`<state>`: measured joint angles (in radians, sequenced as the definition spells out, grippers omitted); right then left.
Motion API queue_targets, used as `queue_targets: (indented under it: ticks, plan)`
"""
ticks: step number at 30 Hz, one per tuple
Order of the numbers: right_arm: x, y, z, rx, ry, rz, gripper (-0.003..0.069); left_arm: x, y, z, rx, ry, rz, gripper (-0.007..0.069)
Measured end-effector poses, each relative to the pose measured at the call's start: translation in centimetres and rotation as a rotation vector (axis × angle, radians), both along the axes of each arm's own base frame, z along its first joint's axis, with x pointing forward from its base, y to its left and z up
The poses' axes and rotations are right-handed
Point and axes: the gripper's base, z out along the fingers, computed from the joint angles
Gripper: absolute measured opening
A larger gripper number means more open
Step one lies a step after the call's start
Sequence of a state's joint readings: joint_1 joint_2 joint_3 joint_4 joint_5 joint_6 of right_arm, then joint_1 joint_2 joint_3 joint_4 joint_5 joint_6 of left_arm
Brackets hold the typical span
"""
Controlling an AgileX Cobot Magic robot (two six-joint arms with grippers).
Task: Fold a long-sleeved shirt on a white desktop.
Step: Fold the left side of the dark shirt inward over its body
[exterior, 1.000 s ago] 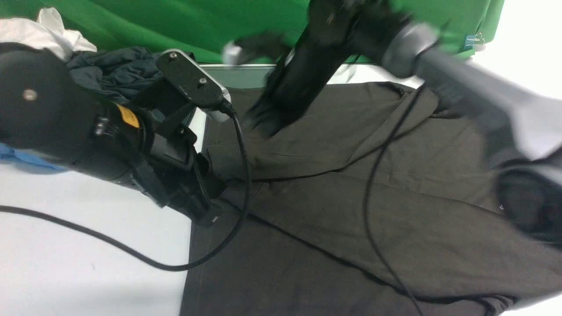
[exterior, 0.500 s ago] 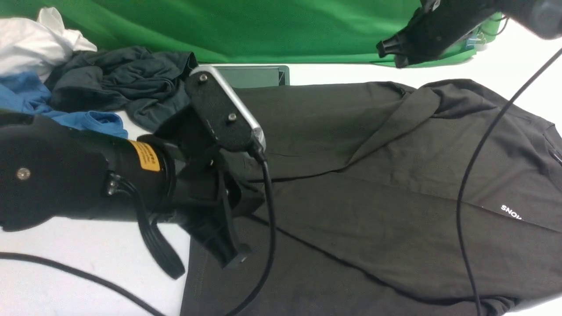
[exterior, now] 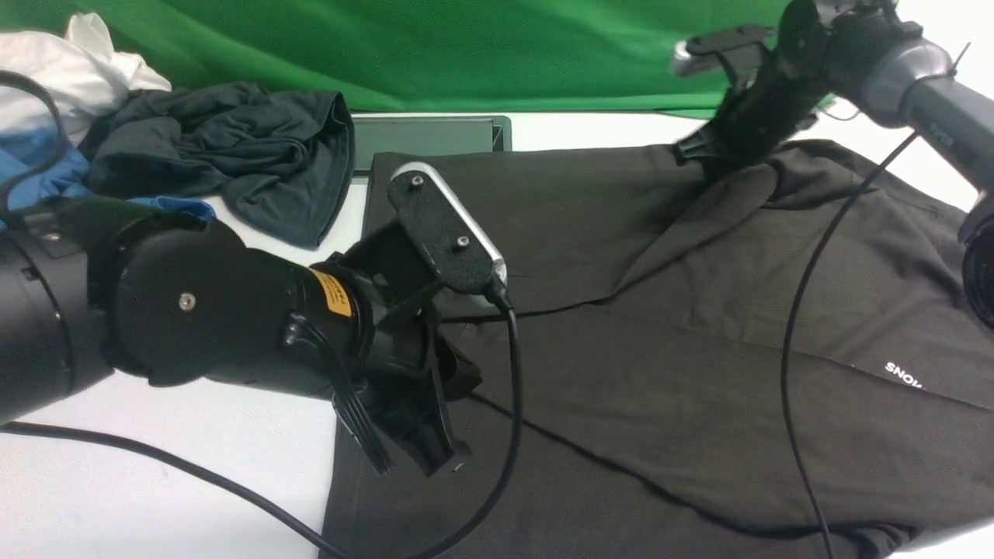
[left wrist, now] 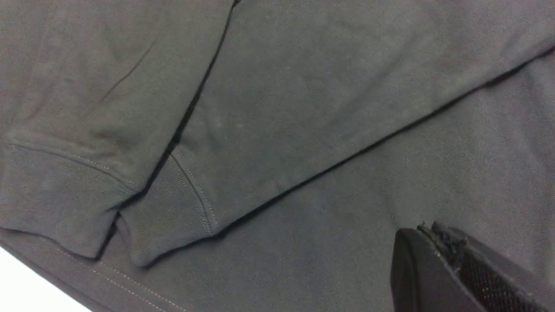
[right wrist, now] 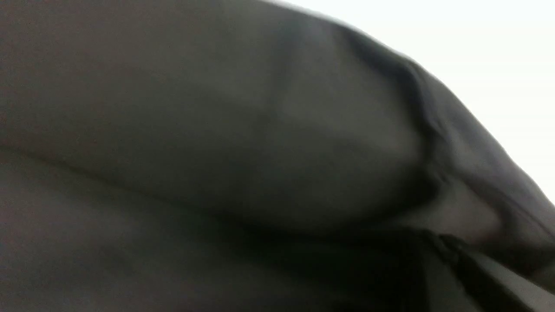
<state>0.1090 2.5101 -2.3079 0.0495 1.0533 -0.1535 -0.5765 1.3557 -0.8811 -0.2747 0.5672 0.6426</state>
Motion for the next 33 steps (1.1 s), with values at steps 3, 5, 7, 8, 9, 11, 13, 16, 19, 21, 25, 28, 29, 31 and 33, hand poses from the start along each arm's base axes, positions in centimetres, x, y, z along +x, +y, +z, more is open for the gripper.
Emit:
queue_targets:
  ticks: [3, 5, 7, 8, 9, 11, 13, 16, 19, 21, 25, 28, 29, 31, 33]
  plan:
    - [-0.4, -1.3, -0.2, -0.015, 0.063, -0.018, 0.0031, 0.0, 0.0, 0.0, 0.000, 0.000, 0.000, 0.0018]
    - [-0.8, -2.0, -0.3, -0.023, 0.112, -0.028, 0.0031, 0.0, 0.0, 0.0, 0.000, 0.000, -0.001, 0.0018]
    - [-1.0, -2.5, -0.4, -0.023, 0.140, -0.039, 0.0031, 0.0, 0.0, 0.0, 0.000, 0.000, -0.001, 0.0018]
    - [-1.1, -3.0, -0.3, -0.023, 0.150, -0.052, 0.0031, 0.0, 0.0, 0.0, 0.000, 0.000, -0.001, 0.0018]
    - [-1.1, -3.2, -0.1, -0.024, 0.151, -0.057, 0.0031, 0.0, 0.0, 0.0, 0.000, 0.000, -0.001, 0.0018]
    - [-1.3, -3.6, 1.2, -0.029, 0.133, -0.072, 0.0031, 0.0, 0.0, 0.0, 0.001, -0.001, -0.001, 0.0018]
    - [-1.8, -3.8, 3.2, -0.028, 0.102, -0.081, 0.0031, 0.0, 0.0, 0.0, 0.001, 0.000, -0.002, 0.0018]
    - [-2.6, -3.8, 5.8, -0.025, 0.066, -0.083, 0.0031, 0.0, 0.0, 0.0, 0.002, 0.001, -0.003, 0.0018]
    - [-3.3, -3.9, 8.4, -0.017, 0.002, -0.095, 0.0034, 0.0, 0.0, 0.0, 0.004, 0.000, -0.006, 0.0018]
    - [-2.7, -3.9, 9.0, -0.001, -0.088, -0.109, 0.0036, 0.0, 0.0, 0.0, 0.004, 0.000, -0.006, 0.0018]
    - [-0.9, -3.6, 7.7, 0.018, -0.207, -0.114, 0.0038, 0.0, 0.0, 0.0, 0.007, -0.002, -0.008, 0.0018]
    - [0.0, -3.4, 4.9, 0.019, -0.195, -0.111, 0.0041, 0.0, 0.0, 0.0, 0.008, -0.010, -0.008, 0.0018]
    - [0.1, -3.5, 3.7, 0.015, -0.162, -0.110, 0.0043, 0.1, 0.0, 0.0, 0.008, -0.013, -0.008, 0.0018]
    - [-0.2, -3.9, 1.8, 0.004, -0.071, -0.114, 0.0045, 0.1, 0.0, 0.0, 0.007, -0.018, -0.007, 0.0018]
    - [-0.8, -4.8, 0.5, -0.008, 0.033, -0.127, 0.0047, 0.1, 0.0, 0.0, 0.007, -0.019, -0.007, 0.0018]
